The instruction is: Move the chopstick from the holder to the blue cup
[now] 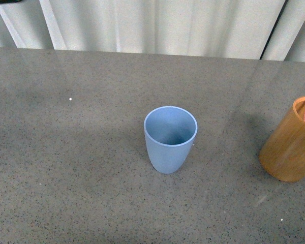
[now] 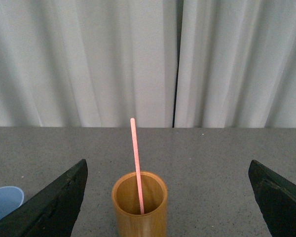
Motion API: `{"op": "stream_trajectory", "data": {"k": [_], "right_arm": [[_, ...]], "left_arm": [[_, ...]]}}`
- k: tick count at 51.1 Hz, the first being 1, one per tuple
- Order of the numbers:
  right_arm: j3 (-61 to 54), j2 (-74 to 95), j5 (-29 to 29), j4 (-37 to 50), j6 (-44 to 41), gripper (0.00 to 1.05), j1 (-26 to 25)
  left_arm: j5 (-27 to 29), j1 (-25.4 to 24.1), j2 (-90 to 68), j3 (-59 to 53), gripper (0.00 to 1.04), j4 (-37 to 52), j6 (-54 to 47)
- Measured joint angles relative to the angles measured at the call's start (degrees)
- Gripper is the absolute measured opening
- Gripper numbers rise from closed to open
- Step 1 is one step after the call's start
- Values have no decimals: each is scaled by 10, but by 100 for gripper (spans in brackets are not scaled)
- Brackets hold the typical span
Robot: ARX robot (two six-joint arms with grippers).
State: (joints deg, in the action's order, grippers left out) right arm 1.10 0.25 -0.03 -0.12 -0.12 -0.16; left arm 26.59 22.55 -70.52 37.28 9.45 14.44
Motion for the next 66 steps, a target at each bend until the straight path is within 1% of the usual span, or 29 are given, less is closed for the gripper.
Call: {"op": "stream_trajectory", "data": {"k": [5, 8, 10, 13, 14, 15, 17, 22, 23, 29, 30, 32, 35, 41, 50, 52, 54, 60, 66], "right_arm": [[0, 0, -1, 0, 0, 95, 0], [0, 0, 0, 0, 0, 95, 0], [0, 0, 0, 0, 0, 95, 0], [0, 0, 0, 0, 0, 95, 0], [0, 0, 0, 0, 0, 95, 0], [0, 0, 0, 0, 0, 95, 0], [0, 0, 0, 0, 0, 95, 0], [0, 0, 0, 0, 0, 95, 0], [0, 0, 0, 0, 0, 95, 0], [0, 0, 0, 0, 0, 95, 0], [0, 0, 0, 0, 0, 95, 0], [0, 0, 0, 0, 0, 95, 0], [0, 0, 0, 0, 0, 95, 0], [0, 0, 0, 0, 0, 95, 0], [0, 0, 0, 0, 0, 95, 0], [0, 0, 0, 0, 0, 95, 0], [0, 0, 0, 0, 0, 95, 0], [0, 0, 0, 0, 0, 95, 0], [0, 0, 0, 0, 0, 95, 0]], "left_arm": [[4, -3, 19, -9, 98, 4, -13], [-6, -3, 11, -16, 96, 16, -28], [-43, -11, 7, -53, 89, 115, -58], [-77, -23, 12, -113, 79, 243, -94], [-83, -28, 17, -130, 75, 276, -100], [-86, -31, 21, -137, 73, 290, -105], [-97, -43, 38, -162, 66, 332, -115], [-115, -71, 86, -200, 48, 354, -129], [-116, -74, 90, -203, 46, 354, -129], [-140, -100, 126, -243, 27, 349, -134], [-143, -102, 129, -246, 25, 348, -134], [-153, -109, 142, -257, 18, 344, -134], [-169, -122, 173, -276, 4, 336, -137], [-189, -148, 229, -306, 4, 309, -140], [-214, -170, 295, -330, 4, 268, -140], [-254, -198, 317, -336, 4, 252, -140], [-263, -214, 335, -342, 4, 240, -140], [-264, -224, 360, -362, 4, 246, -140], [-266, -224, 409, -362, 4, 198, -140]]}}
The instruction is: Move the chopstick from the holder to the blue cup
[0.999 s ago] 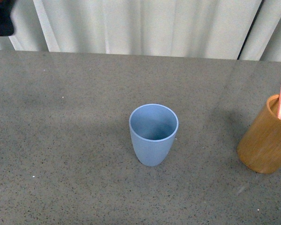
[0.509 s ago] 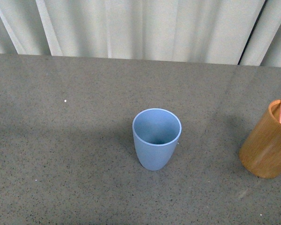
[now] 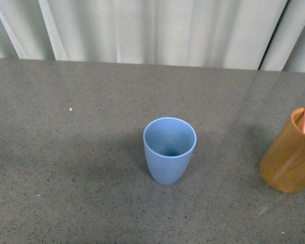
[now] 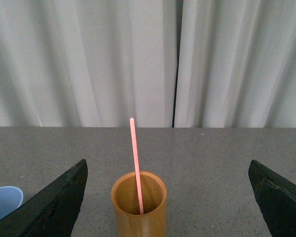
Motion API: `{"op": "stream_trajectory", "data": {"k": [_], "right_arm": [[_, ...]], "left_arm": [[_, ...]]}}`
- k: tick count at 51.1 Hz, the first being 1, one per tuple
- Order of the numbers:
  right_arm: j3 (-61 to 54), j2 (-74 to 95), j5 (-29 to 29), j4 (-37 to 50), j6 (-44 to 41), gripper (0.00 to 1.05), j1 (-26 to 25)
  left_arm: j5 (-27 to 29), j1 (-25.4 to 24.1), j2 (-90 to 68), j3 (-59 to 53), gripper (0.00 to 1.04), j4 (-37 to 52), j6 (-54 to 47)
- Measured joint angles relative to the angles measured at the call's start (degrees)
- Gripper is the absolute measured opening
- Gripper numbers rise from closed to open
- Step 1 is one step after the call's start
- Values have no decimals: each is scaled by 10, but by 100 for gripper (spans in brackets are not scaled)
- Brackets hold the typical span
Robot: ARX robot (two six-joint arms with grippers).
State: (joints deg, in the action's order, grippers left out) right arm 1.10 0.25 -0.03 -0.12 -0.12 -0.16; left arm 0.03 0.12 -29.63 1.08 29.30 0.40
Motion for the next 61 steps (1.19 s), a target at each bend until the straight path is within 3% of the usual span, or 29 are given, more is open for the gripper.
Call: {"op": "stream_trajectory", "data": {"k": [17, 48, 53, 61], "right_arm": [[0, 0, 0, 0, 0, 95, 0], [0, 0, 0, 0, 0, 95, 0], [0, 0, 0, 0, 0, 95, 0], [0, 0, 0, 0, 0, 95, 0]], "left_arm": [[0, 0, 110, 0, 4, -105, 0], [0, 0, 197, 0, 4, -191, 0], [0, 0, 276, 0, 4, -287, 0], [0, 0, 294, 0, 4, -292, -1]]}}
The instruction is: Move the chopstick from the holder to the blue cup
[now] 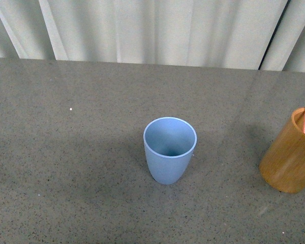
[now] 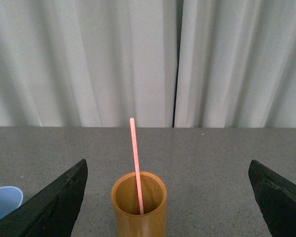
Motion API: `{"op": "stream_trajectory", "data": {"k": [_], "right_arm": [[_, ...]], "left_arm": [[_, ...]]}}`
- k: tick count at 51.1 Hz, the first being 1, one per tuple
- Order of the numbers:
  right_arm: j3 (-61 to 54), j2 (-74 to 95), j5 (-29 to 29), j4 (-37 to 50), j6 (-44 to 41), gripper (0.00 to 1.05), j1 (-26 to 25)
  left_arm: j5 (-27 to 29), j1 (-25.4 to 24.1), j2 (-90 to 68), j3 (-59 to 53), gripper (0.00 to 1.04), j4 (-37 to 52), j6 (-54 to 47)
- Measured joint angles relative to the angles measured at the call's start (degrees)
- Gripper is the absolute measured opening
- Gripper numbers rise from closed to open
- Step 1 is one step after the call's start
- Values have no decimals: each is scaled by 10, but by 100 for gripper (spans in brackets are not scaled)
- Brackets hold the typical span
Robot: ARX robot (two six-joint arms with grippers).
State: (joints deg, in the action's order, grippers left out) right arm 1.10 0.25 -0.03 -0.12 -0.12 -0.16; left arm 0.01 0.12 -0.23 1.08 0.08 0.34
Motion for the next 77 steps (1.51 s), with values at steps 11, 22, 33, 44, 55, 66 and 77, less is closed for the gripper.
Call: {"op": "stream_trajectory", "data": {"k": [11, 22, 33, 44, 55, 66, 77], "right_arm": [[26, 38, -26, -69, -16, 95, -10], [85, 391, -171, 95, -82, 95, -100], [138, 699, -189, 308, -102, 95, -92], [202, 875, -169, 436, -90, 95, -62], [253, 955, -147, 471, -82, 95, -33], [300, 1016, -133, 484, -73, 94, -5], [325, 1049, -114, 491, -59, 51, 23]], "left_arm": [[0, 0, 0, 0, 52, 0, 0], [0, 0, 0, 0, 95, 0, -1], [0, 0, 0, 0, 98, 0, -1], [0, 0, 0, 0, 98, 0, -1], [0, 0, 0, 0, 98, 0, -1], [0, 0, 0, 0, 98, 0, -1], [0, 0, 0, 0, 98, 0, -1]]}}
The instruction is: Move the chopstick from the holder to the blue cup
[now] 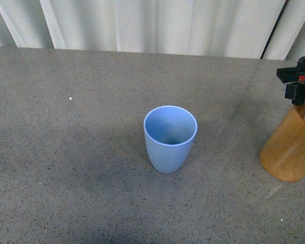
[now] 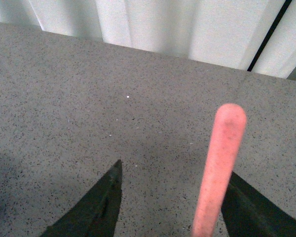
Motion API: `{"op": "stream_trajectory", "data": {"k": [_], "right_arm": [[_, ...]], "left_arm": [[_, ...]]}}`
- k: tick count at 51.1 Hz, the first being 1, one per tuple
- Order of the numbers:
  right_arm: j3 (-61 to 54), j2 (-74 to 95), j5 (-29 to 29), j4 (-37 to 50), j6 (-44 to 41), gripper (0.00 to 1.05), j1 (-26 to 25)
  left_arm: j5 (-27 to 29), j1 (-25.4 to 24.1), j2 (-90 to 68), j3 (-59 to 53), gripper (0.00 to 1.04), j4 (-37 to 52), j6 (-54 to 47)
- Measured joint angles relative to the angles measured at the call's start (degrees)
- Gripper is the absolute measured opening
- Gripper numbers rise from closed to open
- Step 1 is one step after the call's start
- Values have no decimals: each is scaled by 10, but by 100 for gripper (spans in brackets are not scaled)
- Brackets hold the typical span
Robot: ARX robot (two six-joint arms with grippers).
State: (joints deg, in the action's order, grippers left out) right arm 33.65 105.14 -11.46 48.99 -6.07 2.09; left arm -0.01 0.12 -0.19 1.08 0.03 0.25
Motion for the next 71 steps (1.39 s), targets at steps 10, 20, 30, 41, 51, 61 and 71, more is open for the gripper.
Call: {"op": "stream_trajectory", "data": {"k": [10, 20, 30, 41, 51, 61, 71], "right_arm": [[2, -16, 17, -3, -2, 12, 10], [2, -54, 19, -24, -8, 2, 5], [5, -128, 15, -51, -8, 2, 8], [40, -217, 26, -70, -13, 2, 52], [87, -268, 27, -62, -3, 2, 130], [107, -236, 52, -54, 19, 2, 198], [102, -188, 81, -37, 49, 2, 253]], "left_arm": [[0, 0, 0, 0, 98, 0, 0], [0, 0, 0, 0, 98, 0, 0], [0, 0, 0, 0, 98, 0, 0], [0, 0, 0, 0, 98, 0, 0], [0, 0, 0, 0, 98, 0, 0], [0, 0, 0, 0, 98, 0, 0], [0, 0, 0, 0, 98, 0, 0]]}}
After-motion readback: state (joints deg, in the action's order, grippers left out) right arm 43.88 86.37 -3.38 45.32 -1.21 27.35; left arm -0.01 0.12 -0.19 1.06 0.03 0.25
